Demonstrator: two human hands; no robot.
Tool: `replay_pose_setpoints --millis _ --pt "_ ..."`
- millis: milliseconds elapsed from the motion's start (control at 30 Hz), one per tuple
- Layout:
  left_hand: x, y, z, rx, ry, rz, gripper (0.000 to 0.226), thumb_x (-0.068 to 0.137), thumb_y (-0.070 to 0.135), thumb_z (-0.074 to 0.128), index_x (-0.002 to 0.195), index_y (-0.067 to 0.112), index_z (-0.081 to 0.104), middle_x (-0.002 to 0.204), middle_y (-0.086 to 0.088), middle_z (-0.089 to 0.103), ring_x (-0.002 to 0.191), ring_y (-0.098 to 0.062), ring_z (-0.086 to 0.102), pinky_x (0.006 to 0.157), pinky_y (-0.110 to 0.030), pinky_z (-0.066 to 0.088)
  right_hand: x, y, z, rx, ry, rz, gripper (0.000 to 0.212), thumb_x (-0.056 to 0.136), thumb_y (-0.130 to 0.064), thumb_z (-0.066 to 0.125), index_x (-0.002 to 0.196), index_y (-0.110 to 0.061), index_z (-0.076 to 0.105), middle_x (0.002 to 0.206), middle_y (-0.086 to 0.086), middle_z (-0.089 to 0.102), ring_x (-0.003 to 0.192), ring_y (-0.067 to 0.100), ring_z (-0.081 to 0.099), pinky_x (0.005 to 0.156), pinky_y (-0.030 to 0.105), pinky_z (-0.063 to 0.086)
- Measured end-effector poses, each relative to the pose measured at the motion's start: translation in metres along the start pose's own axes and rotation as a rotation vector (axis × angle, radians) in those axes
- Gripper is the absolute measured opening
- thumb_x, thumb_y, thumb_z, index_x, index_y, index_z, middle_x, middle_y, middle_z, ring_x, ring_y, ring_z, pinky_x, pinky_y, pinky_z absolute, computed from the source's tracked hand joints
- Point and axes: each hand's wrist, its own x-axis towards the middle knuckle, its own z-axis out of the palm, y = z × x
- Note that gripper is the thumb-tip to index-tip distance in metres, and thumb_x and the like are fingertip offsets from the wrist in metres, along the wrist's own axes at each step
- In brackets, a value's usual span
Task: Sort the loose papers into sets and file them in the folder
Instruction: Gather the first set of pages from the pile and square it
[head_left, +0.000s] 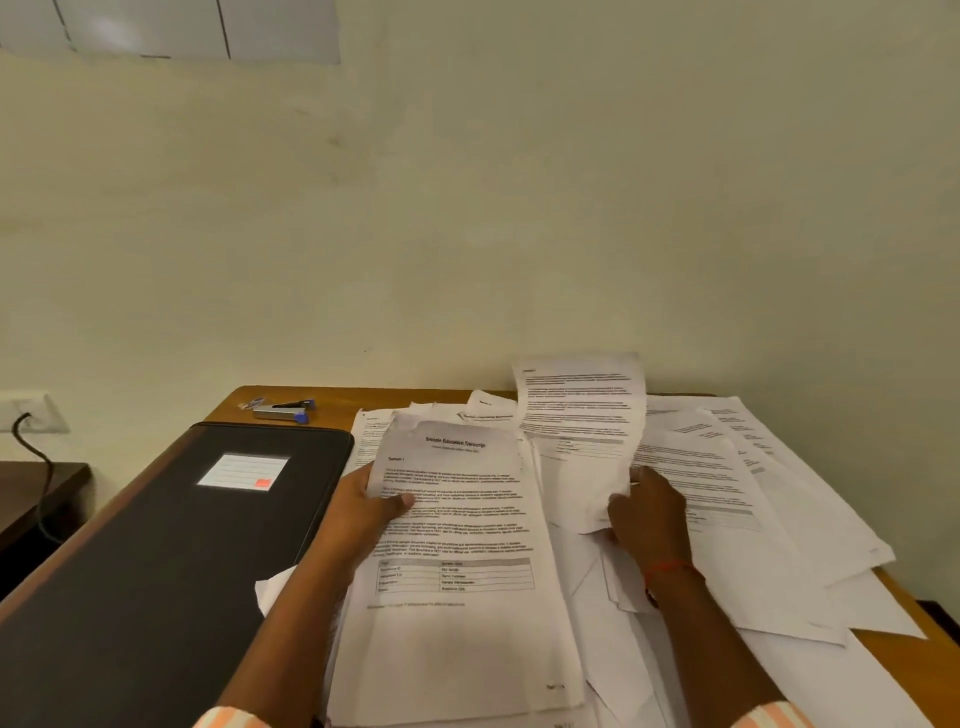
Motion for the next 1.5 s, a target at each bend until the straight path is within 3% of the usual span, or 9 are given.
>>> replay_pose_setpoints --millis 133,300,467,600,767,967,1167,1333,1500 --pt "0.001 0.001 -0.003 -0.125 0.023 -0.033 0.025 0.091 0.0 0.068 0.11 0.016 0.065 0.101 -0.007 0.077 0.086 -0.028 0.076 0.068 -0.039 0.061 0.007 0.003 -0.004 0.052 0.019 0.043 0.02 0.085 0.011 0.054 0.098 -0.003 0.061 0.09 0.007 0.062 0.078 0.022 0.057 0.056 0.021 0.039" --pt "0.001 0.002 -0.003 -0.189 0.022 -0.055 0.027 0.091 -0.002 0.068 0.111 0.015 0.065 0.099 -0.008 0.078 0.085 -0.03 0.077 0.069 -0.042 0.062 0.009 0.013 -0.002 -0.017 0.019 0.061 0.019 0.08 0.009 0.056 0.068 -0.005 0.049 0.076 0.011 0.06 0.07 0.028 0.058 0.052 0.026 0.038" --pt "0.001 0.001 -0.003 -0.213 0.016 -0.068 0.03 0.09 -0.001 0.069 0.117 0.011 0.063 0.103 -0.011 0.077 0.088 -0.033 0.076 0.078 -0.051 0.061 0.006 0.002 -0.004 0.181 0.016 0.022 0.022 0.087 0.012 0.052 0.088 -0.004 0.066 0.082 0.008 0.065 0.056 0.012 0.058 0.042 0.008 0.041" --pt "-0.003 0.008 -0.004 -0.325 -0.005 -0.046 0.027 0.09 -0.002 0.067 0.114 0.01 0.063 0.1 -0.013 0.078 0.087 -0.034 0.076 0.061 -0.039 0.063 0.004 0.003 0.003 0.434 -0.052 0.057 0.027 0.092 0.008 0.055 0.095 -0.015 0.068 0.096 0.015 0.07 0.074 0.028 0.068 0.051 0.036 0.059" --pt "-0.005 0.01 -0.003 -0.388 0.049 0.002 0.024 0.091 0.0 0.066 0.112 0.011 0.064 0.098 -0.011 0.078 0.085 -0.033 0.076 0.06 -0.039 0.062 0.0 -0.002 0.0 0.469 -0.102 -0.011 0.022 0.095 0.004 0.056 0.098 -0.015 0.067 0.097 0.009 0.069 0.08 0.022 0.067 0.047 0.03 0.055" --pt "-0.003 0.008 -0.006 -0.418 0.104 0.027 0.024 0.09 0.004 0.068 0.112 0.013 0.064 0.1 -0.011 0.078 0.088 -0.033 0.076 0.07 -0.045 0.062 0.002 0.003 0.003 0.411 -0.164 -0.098 0.01 0.095 0.001 0.058 0.091 -0.008 0.061 0.097 0.02 0.064 0.087 0.032 0.063 0.068 0.05 0.057" --pt "0.0 0.008 -0.008 -0.461 0.162 0.054 0.027 0.09 0.007 0.07 0.115 0.014 0.064 0.103 -0.01 0.077 0.088 -0.032 0.076 0.072 -0.047 0.062 -0.005 -0.005 0.003 0.434 -0.29 -0.16 0.012 0.096 -0.003 0.06 0.092 -0.013 0.064 0.096 0.009 0.069 0.091 0.026 0.065 0.065 0.029 0.055" --pt "-0.001 0.009 -0.011 -0.546 0.18 0.057 0.026 0.092 0.007 0.066 0.118 0.012 0.063 0.106 -0.012 0.077 0.092 -0.033 0.075 0.073 -0.047 0.062 -0.018 -0.019 -0.006 0.419 -0.528 -0.169 0.032 0.097 -0.002 0.057 0.076 -0.024 0.063 0.077 0.0 0.067 0.072 0.015 0.063 0.059 0.03 0.048" --pt "0.0 0.008 -0.011 -0.506 0.138 0.055 0.026 0.096 0.01 0.063 0.122 0.012 0.062 0.11 -0.012 0.076 0.094 -0.031 0.075 0.074 -0.045 0.061 -0.036 -0.027 -0.011 0.464 -0.829 -0.092 0.021 0.101 -0.009 0.055 0.116 -0.01 0.07 0.109 0.014 0.074 0.096 0.031 0.072 0.078 0.04 0.059"
